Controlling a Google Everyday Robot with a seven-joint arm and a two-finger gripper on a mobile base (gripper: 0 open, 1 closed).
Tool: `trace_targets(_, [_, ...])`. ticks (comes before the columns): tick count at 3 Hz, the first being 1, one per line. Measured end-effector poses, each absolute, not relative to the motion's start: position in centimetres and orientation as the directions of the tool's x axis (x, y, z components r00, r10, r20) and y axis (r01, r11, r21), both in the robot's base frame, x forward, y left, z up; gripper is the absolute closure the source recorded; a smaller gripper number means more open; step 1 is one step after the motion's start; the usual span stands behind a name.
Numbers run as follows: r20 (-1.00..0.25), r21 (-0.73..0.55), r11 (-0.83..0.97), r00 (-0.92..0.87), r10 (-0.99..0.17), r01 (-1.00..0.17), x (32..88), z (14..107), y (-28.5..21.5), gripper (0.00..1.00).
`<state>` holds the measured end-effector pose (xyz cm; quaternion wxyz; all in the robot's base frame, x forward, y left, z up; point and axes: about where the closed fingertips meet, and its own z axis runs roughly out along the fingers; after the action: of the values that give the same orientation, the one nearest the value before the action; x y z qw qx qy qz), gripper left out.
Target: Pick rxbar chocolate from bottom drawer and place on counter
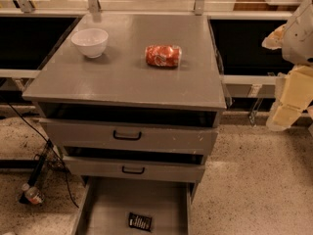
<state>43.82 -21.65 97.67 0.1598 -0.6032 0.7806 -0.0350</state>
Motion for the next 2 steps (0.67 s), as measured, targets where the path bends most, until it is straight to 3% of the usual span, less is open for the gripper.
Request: trace_targets(2, [-0.223, -0.246, 0.288, -0.235, -0.946, -0.925, 43.81, 96.97, -22.00, 0.00])
